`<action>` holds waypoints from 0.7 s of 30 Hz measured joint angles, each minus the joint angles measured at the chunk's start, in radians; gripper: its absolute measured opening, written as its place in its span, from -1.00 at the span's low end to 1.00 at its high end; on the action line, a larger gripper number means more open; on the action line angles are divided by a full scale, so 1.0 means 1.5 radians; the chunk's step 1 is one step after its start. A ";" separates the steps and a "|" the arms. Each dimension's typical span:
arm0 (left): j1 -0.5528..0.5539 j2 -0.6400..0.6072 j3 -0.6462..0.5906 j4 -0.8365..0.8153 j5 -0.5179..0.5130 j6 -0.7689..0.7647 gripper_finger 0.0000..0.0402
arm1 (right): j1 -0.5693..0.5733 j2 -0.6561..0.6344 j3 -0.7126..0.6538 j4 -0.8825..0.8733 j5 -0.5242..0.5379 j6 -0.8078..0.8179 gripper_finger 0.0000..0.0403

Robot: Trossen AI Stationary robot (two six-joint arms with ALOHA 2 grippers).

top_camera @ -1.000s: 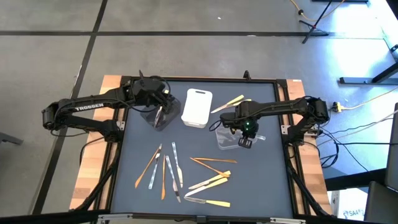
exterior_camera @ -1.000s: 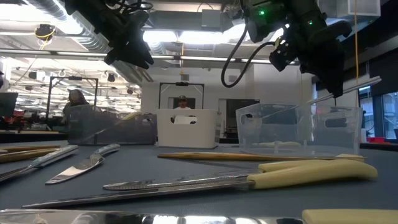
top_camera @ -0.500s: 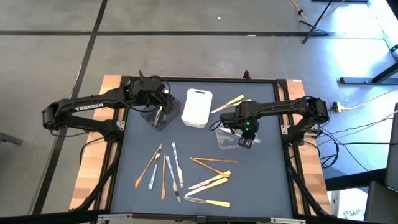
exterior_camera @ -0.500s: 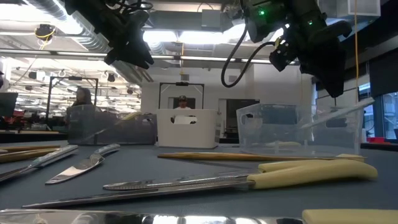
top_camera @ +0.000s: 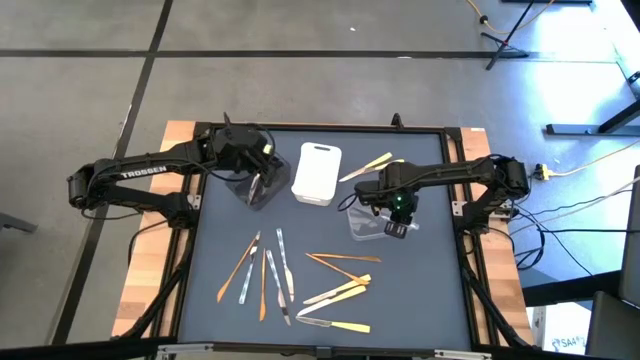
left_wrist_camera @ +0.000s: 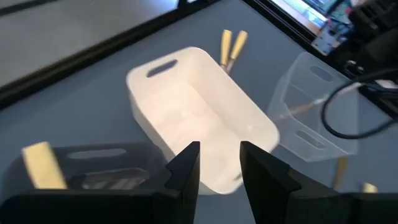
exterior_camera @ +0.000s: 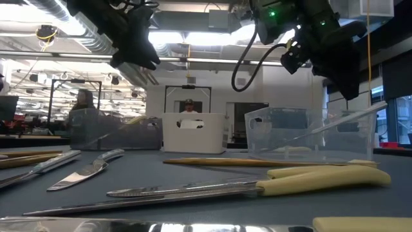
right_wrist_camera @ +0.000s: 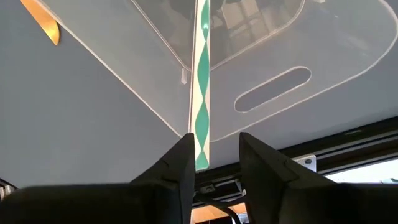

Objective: Sort silverware by color (type)
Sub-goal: Put the right green knife into the transparent bin

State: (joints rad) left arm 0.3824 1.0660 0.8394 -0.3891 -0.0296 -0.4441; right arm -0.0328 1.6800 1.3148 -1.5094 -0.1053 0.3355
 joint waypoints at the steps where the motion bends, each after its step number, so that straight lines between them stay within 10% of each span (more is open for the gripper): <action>1: 0.000 0.000 0.000 0.000 0.008 -0.005 -0.46 | 0.000 -0.001 0.000 -0.004 0.004 0.000 -0.45; 21: -0.210 0.000 0.000 -0.026 0.025 -0.348 -0.46 | 0.000 -0.188 0.000 0.005 0.294 0.025 -0.45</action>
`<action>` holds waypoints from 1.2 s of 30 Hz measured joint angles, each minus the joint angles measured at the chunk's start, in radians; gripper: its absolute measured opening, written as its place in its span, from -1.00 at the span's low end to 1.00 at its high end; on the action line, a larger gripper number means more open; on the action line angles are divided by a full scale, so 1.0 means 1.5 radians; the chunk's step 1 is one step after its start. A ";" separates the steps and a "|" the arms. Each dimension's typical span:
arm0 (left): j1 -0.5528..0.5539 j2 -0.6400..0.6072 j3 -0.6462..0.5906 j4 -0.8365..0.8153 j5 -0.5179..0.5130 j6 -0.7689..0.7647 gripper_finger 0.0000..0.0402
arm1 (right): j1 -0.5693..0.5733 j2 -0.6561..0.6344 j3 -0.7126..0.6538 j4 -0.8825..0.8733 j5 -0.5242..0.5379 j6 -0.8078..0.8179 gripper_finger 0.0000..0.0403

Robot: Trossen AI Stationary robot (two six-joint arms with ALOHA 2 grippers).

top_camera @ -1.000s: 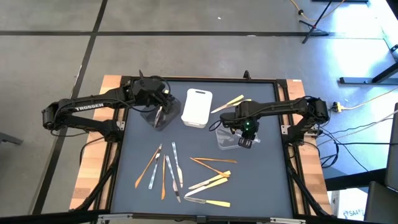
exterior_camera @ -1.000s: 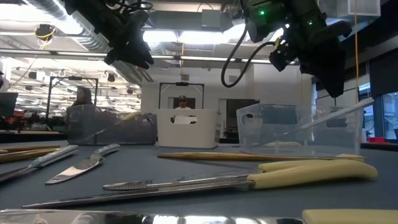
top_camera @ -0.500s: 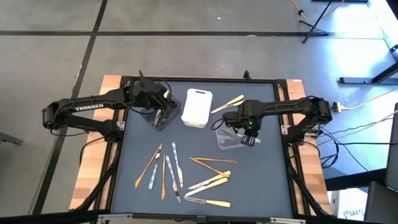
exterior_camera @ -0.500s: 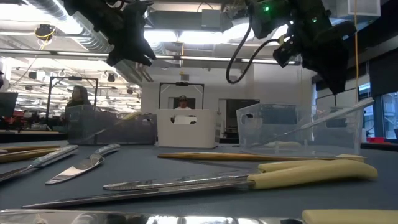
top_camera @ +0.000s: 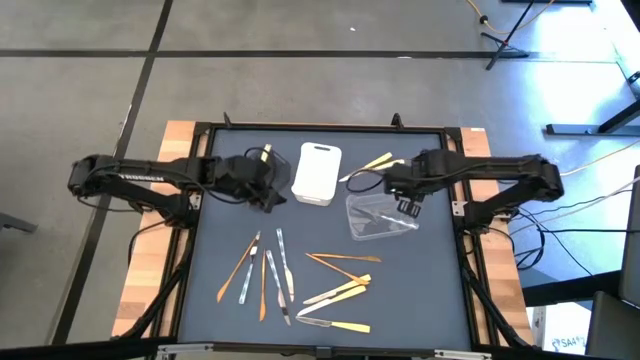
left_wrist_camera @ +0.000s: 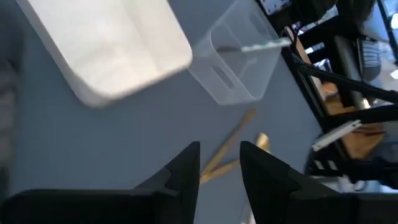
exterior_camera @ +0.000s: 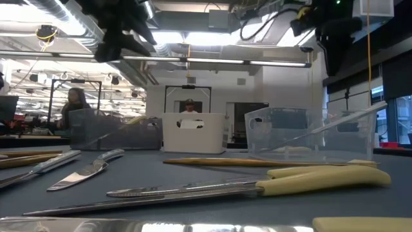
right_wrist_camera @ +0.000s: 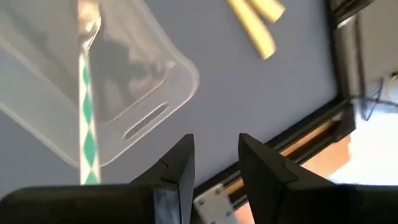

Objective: Sort silverware by color (type)
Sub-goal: Put the right green knife into the transparent bin

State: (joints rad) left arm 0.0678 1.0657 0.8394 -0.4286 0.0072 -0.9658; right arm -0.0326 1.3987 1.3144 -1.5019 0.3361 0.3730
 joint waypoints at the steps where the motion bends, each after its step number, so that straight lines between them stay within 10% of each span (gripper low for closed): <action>1: -0.013 0.000 0.000 -0.003 -0.005 -0.024 -0.46 | 0.000 -0.012 0.000 0.009 0.013 0.000 -0.45; 19: -0.161 0.111 0.055 -0.011 -0.051 -0.291 -0.46 | 0.000 -0.234 -0.172 0.186 0.119 -0.002 -0.45; 36: -0.195 0.398 0.309 -0.317 -0.020 -0.386 -0.46 | 0.000 -0.372 -0.353 0.332 0.100 -0.010 -0.45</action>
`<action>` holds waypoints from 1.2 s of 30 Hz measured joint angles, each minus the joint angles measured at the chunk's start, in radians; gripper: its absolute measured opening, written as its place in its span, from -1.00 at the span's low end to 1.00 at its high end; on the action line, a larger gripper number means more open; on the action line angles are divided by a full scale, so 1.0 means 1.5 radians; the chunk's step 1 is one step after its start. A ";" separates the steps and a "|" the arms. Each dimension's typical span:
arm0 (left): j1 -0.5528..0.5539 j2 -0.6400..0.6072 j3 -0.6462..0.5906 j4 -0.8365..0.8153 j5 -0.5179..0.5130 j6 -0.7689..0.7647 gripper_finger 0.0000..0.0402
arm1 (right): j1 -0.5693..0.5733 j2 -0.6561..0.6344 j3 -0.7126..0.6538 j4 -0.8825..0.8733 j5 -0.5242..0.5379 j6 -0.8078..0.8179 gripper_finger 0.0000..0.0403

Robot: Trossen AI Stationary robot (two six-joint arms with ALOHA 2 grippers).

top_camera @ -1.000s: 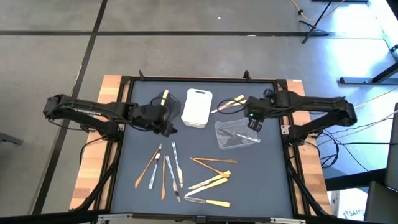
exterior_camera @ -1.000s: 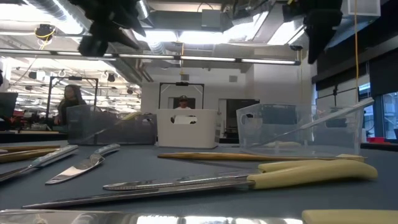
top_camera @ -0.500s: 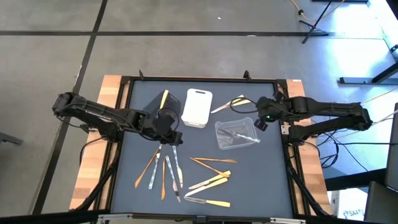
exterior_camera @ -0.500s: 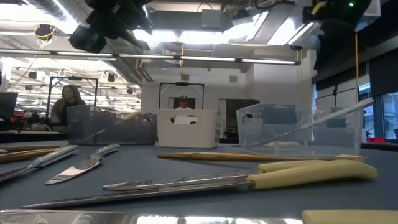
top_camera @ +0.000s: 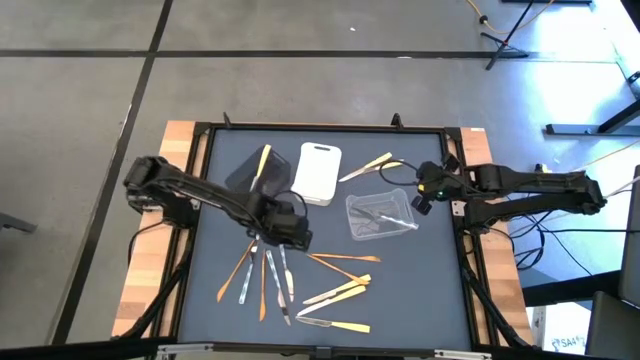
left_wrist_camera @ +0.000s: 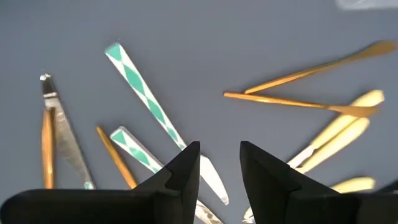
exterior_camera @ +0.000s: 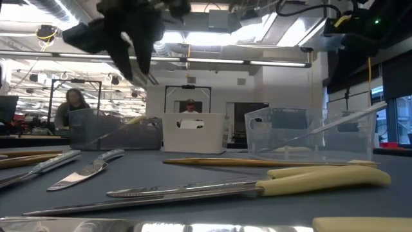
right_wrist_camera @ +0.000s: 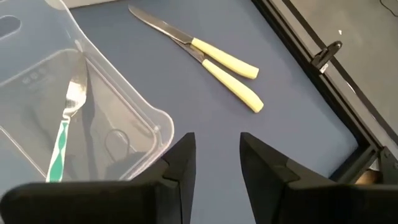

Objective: Sort silverware by color (type)
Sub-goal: Put the right green knife into the transparent bin

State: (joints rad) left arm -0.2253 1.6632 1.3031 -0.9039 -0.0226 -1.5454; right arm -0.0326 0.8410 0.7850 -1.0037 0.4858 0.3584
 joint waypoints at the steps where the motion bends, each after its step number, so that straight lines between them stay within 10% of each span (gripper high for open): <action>1: -0.003 0.012 0.001 0.000 0.008 -0.004 -0.46 | 0.000 -0.001 0.000 0.007 0.000 -0.003 -0.45; 36: 0.008 0.105 -0.009 -0.029 -0.043 -0.068 -0.46 | 0.000 0.000 -0.001 0.010 0.000 -0.017 -0.45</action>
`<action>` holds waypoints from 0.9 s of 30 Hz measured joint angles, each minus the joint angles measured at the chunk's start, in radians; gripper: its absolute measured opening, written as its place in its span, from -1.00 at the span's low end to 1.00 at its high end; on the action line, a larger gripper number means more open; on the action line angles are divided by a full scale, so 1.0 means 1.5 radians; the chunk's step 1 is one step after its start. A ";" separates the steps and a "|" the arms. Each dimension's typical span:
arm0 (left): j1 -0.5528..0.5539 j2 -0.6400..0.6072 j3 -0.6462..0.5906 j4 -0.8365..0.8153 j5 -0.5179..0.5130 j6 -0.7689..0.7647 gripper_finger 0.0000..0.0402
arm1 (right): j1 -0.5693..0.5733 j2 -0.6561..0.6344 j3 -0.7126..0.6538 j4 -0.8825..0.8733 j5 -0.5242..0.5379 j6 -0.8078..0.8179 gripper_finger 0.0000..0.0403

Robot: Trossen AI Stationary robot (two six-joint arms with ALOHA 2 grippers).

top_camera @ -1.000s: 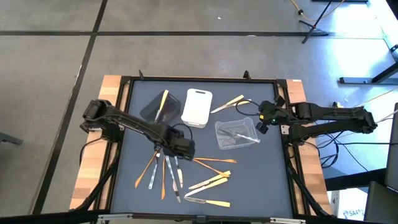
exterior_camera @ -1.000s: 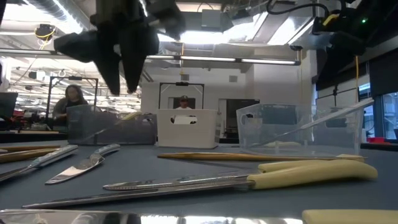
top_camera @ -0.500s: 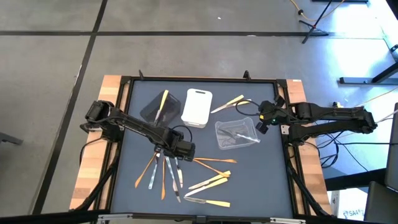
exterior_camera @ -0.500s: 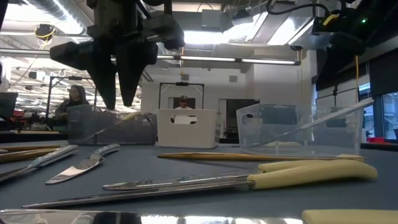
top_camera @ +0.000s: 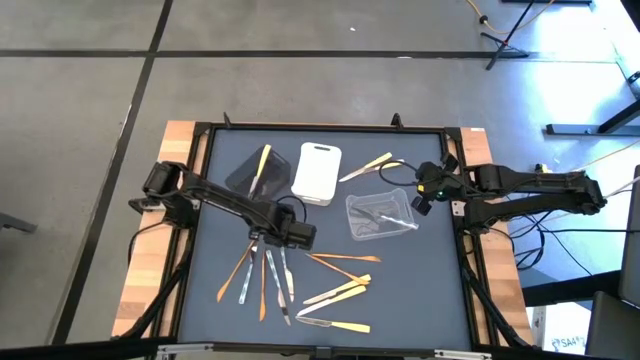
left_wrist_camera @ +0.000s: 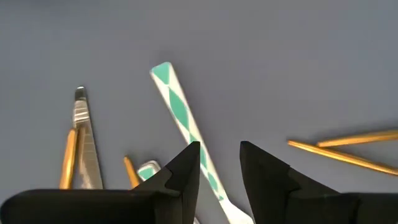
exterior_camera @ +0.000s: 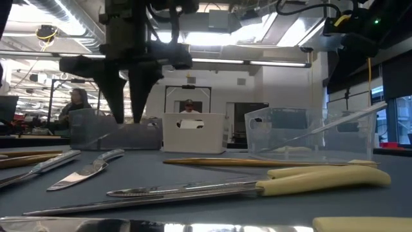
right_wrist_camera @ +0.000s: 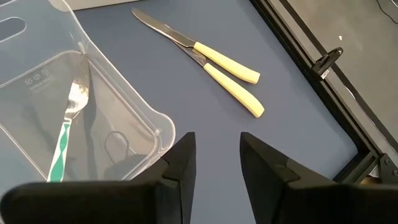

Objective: Sort silverware by color (type)
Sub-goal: Put the right green knife into the transparent bin

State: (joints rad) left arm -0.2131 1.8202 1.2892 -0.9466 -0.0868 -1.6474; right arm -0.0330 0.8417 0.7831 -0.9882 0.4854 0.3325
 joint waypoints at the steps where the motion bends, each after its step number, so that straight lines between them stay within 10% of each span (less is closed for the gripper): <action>1: 0.000 0.003 0.000 0.001 0.000 -0.001 -0.46 | 0.000 0.000 0.000 0.000 0.000 0.000 -0.45; 27: -0.002 0.035 -0.085 0.094 0.037 -0.054 -0.46 | 0.000 0.000 0.000 0.000 0.000 0.000 -0.45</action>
State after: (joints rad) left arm -0.2161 1.8721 1.1616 -0.8063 -0.0317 -1.7283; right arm -0.0326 0.8421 0.7834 -0.9878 0.4850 0.3325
